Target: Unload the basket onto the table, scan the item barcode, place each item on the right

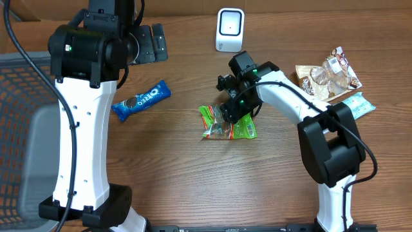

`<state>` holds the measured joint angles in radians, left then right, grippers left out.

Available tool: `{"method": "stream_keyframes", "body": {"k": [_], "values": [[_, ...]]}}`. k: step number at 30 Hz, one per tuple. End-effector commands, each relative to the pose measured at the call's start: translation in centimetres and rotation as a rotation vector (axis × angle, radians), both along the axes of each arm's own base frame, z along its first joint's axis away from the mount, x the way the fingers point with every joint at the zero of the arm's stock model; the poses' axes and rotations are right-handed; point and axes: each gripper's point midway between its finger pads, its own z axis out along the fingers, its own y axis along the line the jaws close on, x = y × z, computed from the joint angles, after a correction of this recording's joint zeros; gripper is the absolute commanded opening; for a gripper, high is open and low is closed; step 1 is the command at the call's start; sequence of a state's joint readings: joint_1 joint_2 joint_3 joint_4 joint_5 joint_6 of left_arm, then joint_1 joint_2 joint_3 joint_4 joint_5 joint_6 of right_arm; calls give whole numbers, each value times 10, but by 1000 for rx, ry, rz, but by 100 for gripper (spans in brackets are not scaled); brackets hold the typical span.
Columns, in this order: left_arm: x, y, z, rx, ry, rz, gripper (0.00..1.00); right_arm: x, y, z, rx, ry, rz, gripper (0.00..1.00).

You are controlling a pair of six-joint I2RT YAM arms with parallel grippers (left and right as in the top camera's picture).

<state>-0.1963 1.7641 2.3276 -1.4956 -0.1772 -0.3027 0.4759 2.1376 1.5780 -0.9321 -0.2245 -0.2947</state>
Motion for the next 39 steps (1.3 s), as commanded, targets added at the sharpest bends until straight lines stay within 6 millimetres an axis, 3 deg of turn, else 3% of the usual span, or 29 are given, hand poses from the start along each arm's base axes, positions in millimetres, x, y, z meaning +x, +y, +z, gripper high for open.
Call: {"method": "stream_keyframes", "body": {"k": [1, 6, 9, 13, 16, 17, 23, 33, 39], "values": [[1, 2, 0, 22, -2, -7, 100, -3, -9, -25, -46, 43, -15, 57], [1, 2, 0, 22, -2, -7, 100, -10, -12, -30, -64, 106, -130, 4], [1, 2, 0, 22, -2, -7, 100, -14, -8, -23, -42, 144, -164, 4], [1, 2, 0, 22, -2, -7, 100, -10, 5, 15, 74, 182, -177, 4], [1, 2, 0, 22, -2, -7, 100, -1, 16, 53, 176, 169, -175, 4], [1, 2, 0, 22, -2, -7, 100, 4, 25, 83, 249, 144, -165, 4], [1, 2, 0, 21, -2, -7, 100, 16, 29, 154, 351, 8, -188, 4], [1, 2, 0, 22, -2, -7, 100, 2, 29, 209, 455, -46, -179, 4], [1, 2, 0, 22, -2, -7, 100, -5, 15, 248, 494, -135, -172, 4]]}}
